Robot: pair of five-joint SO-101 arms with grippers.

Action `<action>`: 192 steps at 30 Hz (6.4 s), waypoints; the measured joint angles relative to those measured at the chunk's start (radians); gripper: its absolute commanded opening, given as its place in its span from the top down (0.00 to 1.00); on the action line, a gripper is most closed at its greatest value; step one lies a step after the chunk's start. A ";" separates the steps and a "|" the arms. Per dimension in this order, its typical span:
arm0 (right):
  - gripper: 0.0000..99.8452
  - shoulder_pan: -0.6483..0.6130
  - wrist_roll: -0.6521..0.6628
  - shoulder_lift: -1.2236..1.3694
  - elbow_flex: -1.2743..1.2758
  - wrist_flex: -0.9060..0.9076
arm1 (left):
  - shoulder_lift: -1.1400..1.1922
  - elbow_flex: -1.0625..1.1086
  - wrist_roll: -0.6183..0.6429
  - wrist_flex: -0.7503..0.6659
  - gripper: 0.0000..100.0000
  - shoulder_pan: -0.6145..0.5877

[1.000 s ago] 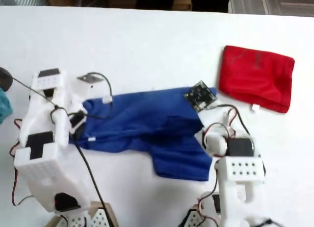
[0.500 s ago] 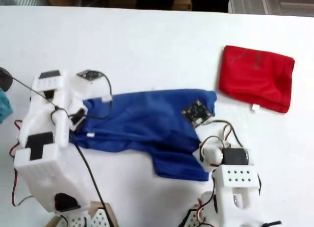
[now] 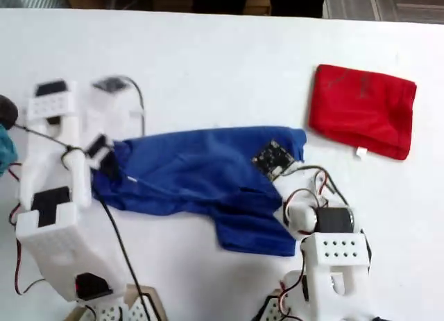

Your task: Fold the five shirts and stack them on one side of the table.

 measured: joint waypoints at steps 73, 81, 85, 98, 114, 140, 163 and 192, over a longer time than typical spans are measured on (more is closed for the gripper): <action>0.98 -0.158 -0.305 0.563 -0.491 -0.043 | 0.186 -0.086 0.203 -0.064 0.85 0.068; 0.98 -0.091 -0.305 0.376 -0.310 -0.028 | 0.075 0.239 0.203 -0.166 0.85 0.068; 0.98 -0.091 -0.305 0.359 -0.310 -0.025 | -0.060 0.381 0.199 -0.201 0.85 0.068; 0.98 -0.091 -0.305 0.358 -0.302 0.026 | -0.479 0.953 0.092 -0.847 0.85 -0.086; 0.98 -0.091 -0.305 0.358 -0.302 0.026 | -0.471 0.859 0.353 -0.961 0.85 -0.075; 0.98 -0.081 -0.305 0.358 -0.302 0.026 | -0.471 0.578 -0.091 -0.264 0.85 -0.106; 0.98 -0.083 -0.305 0.358 -0.302 0.026 | -0.120 0.574 -0.348 -0.526 0.85 -0.123; 0.98 -0.083 -0.305 0.358 -0.302 0.026 | -0.072 0.476 -0.304 -0.474 0.94 -0.086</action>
